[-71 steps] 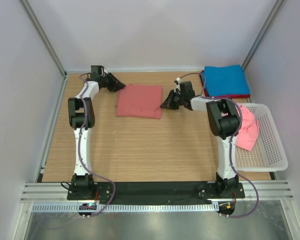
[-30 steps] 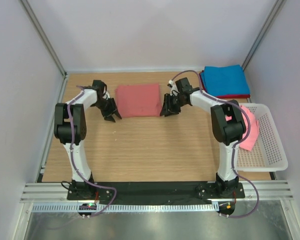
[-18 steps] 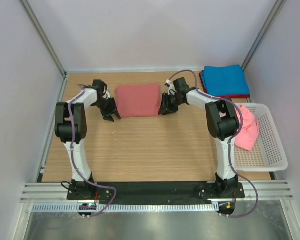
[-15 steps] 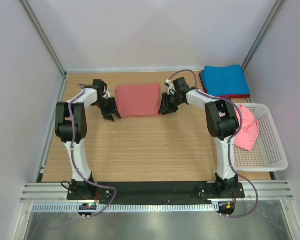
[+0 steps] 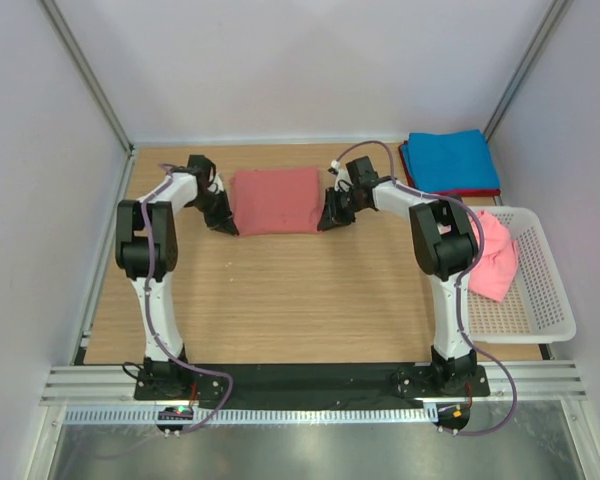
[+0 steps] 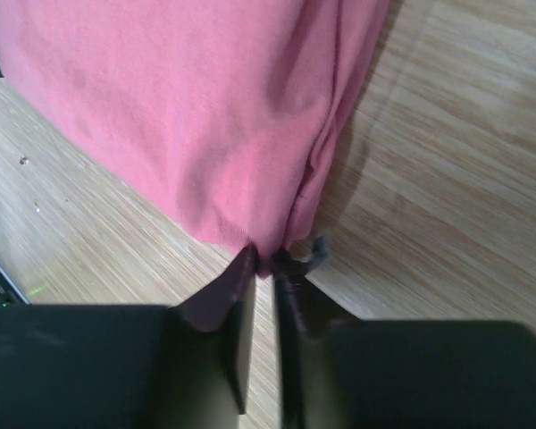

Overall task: Fold and stack the t-shirts
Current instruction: Fold the tshirt

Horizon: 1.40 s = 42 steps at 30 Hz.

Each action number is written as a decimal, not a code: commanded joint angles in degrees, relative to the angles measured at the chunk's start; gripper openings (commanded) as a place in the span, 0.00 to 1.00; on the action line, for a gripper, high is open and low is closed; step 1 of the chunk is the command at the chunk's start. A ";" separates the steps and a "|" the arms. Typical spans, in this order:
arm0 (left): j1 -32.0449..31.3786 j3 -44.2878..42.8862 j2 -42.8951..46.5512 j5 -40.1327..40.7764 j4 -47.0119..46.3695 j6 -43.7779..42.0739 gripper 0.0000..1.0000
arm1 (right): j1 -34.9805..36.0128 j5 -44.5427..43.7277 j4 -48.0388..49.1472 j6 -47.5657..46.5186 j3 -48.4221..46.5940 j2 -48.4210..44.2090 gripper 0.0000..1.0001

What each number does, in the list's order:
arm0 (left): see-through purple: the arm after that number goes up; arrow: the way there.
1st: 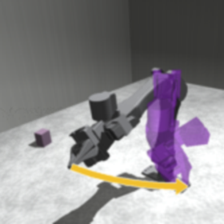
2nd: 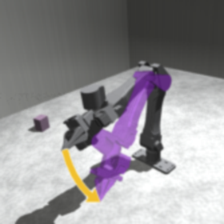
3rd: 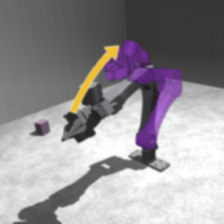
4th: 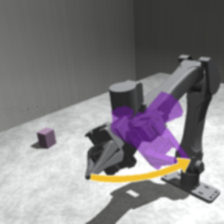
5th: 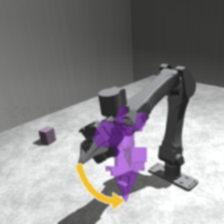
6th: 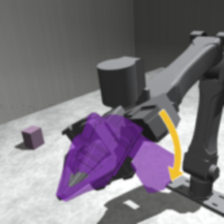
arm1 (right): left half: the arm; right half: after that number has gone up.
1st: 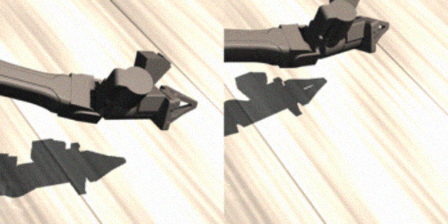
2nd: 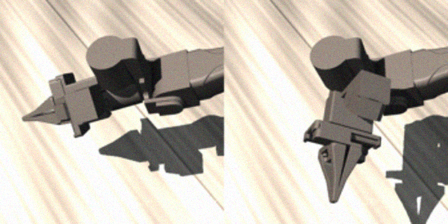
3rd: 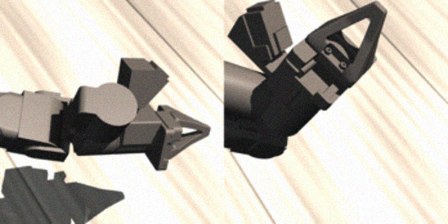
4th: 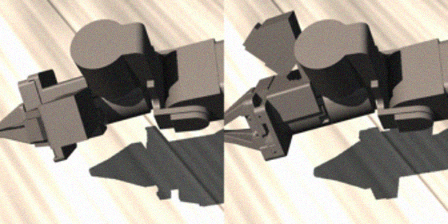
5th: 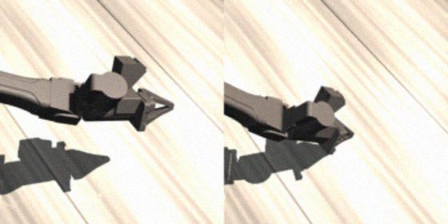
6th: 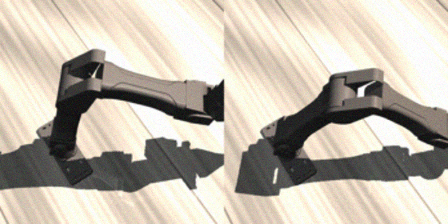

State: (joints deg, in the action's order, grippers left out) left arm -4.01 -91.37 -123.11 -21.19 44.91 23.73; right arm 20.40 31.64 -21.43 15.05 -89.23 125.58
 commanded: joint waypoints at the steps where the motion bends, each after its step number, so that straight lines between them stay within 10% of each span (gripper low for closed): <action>1: 0.23 -2.40 -0.82 1.49 0.97 -1.49 0.00 | -0.10 0.45 0.69 -0.98 1.34 -0.07 0.17; 2: 0.32 -2.49 -0.56 1.94 1.15 -1.75 0.00 | -0.19 -0.17 0.43 -1.60 1.69 -0.59 0.01; 23: 0.32 4.19 8.32 7.83 3.33 -2.46 0.00 | -0.01 -0.09 -1.77 -1.52 16.10 -13.77 0.07; 25: 0.32 2.96 8.58 7.22 5.01 -1.93 0.27 | 0.08 0.35 -1.60 0.41 17.07 -15.01 0.27; 31: 0.32 -2.13 11.48 10.82 7.74 3.77 0.37 | 0.08 -2.81 -6.87 7.09 11.46 -17.21 0.29; 35: -0.38 -4.60 12.19 -0.82 -1.10 8.43 0.37 | 0.16 3.59 -3.55 11.40 8.90 -15.28 0.05; 42: -1.97 -3.20 5.44 -12.38 -15.89 14.51 0.35 | -1.32 13.01 5.95 14.75 -0.30 -3.34 0.07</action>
State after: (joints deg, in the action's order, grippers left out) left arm -5.23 -94.63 -114.08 -26.26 37.71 35.20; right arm 20.16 38.89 -20.58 27.35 -84.18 116.40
